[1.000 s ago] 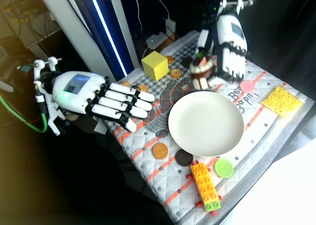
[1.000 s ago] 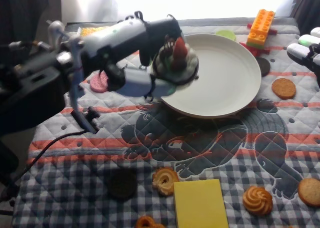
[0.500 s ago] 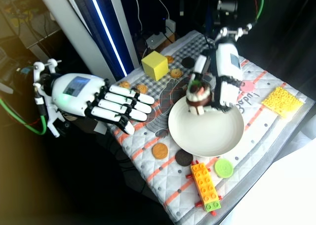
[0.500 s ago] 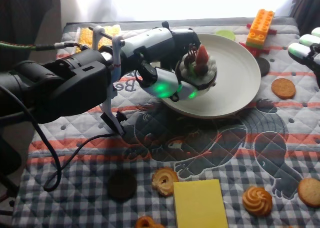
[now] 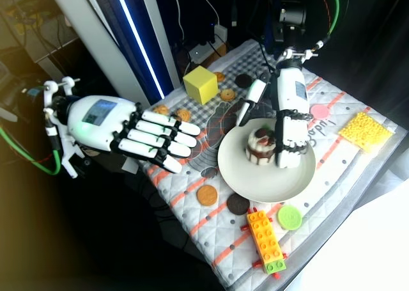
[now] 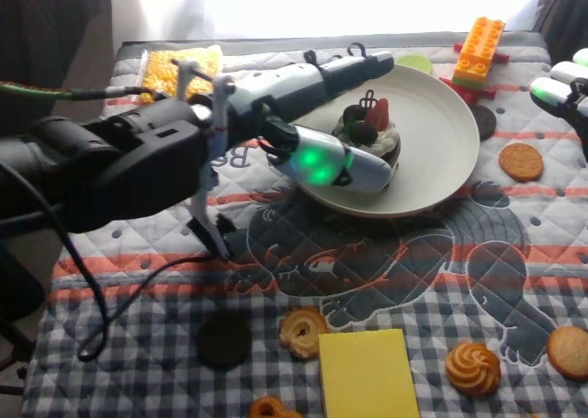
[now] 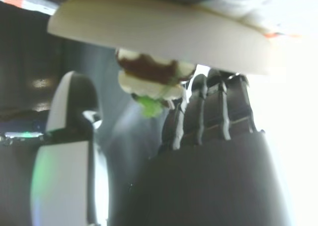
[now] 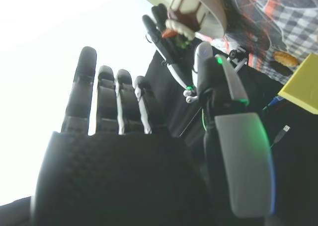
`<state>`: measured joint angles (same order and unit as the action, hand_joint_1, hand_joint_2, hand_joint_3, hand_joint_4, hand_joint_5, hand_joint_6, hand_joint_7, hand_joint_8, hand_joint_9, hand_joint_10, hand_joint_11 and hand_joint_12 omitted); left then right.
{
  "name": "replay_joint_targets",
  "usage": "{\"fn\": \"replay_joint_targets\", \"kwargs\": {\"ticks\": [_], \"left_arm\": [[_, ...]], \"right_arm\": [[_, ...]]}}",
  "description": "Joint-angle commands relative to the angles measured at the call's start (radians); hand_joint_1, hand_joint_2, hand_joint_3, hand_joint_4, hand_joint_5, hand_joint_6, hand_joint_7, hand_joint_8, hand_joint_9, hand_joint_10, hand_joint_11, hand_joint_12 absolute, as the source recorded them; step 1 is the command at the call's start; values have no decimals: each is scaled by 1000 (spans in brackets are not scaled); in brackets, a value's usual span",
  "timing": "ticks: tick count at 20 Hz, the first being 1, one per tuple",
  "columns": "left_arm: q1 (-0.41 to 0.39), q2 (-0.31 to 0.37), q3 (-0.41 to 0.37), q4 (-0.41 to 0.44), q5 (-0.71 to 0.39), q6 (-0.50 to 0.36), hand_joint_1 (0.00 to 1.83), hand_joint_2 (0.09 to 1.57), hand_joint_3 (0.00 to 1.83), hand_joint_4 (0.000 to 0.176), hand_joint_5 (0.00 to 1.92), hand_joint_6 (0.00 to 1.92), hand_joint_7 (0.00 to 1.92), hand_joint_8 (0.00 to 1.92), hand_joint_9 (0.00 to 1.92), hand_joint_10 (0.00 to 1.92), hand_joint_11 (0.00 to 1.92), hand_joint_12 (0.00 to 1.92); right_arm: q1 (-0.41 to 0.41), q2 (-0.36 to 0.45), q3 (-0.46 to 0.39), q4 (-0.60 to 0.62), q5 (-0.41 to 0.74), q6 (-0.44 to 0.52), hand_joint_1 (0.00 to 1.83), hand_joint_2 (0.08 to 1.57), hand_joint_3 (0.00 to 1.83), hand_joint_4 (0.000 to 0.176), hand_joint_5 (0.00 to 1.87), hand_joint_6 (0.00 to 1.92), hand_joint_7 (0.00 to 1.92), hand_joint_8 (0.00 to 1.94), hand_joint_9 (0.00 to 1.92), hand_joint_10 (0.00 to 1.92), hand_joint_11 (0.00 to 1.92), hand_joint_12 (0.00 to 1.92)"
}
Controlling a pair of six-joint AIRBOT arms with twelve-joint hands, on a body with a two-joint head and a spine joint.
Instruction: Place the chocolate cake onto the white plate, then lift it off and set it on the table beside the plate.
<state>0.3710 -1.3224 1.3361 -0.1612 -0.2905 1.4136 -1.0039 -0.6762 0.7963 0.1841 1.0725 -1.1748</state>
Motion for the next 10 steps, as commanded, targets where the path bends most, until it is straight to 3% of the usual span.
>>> {"fn": "replay_joint_targets", "kwargs": {"ticks": [1,2,4,5,8,9,10], "left_arm": [[0,12,-1,-1,-134,-5,752,997,0,147,0,0,0,0,0,0,0,1],[1,19,-6,-1,-139,-5,715,992,0,137,0,0,0,0,0,0,0,0],[14,68,-48,0,-185,-4,648,981,0,156,0,0,0,0,0,0,0,0],[22,99,-77,8,-216,-4,604,964,0,172,0,0,0,0,0,0,0,0],[46,192,-161,47,-296,-4,554,996,3,176,0,0,0,0,0,0,0,0],[58,227,-190,59,-316,-5,443,1023,15,158,0,0,0,0,0,0,0,0],[74,268,-223,78,-338,-6,464,1060,28,114,0,0,0,0,0,0,0,0]], "right_arm": [[3,5,4,4,122,3,628,1288,1,0,0,0,0,0,0,0,0,513],[3,5,4,4,122,3,616,1280,0,0,0,0,0,0,0,0,0,635],[3,5,4,5,122,6,620,1277,0,0,0,0,0,0,0,0,0,707],[3,5,4,5,122,13,652,1272,0,0,0,0,0,0,2,2,0,871],[3,5,10,3,121,37,561,1277,1,0,0,0,0,0,127,59,0,1369],[3,1,17,0,120,50,588,1298,5,0,0,0,0,0,142,71,0,1368],[6,-7,26,-3,117,63,595,1297,2,0,0,0,0,0,132,73,0,1396]]}}
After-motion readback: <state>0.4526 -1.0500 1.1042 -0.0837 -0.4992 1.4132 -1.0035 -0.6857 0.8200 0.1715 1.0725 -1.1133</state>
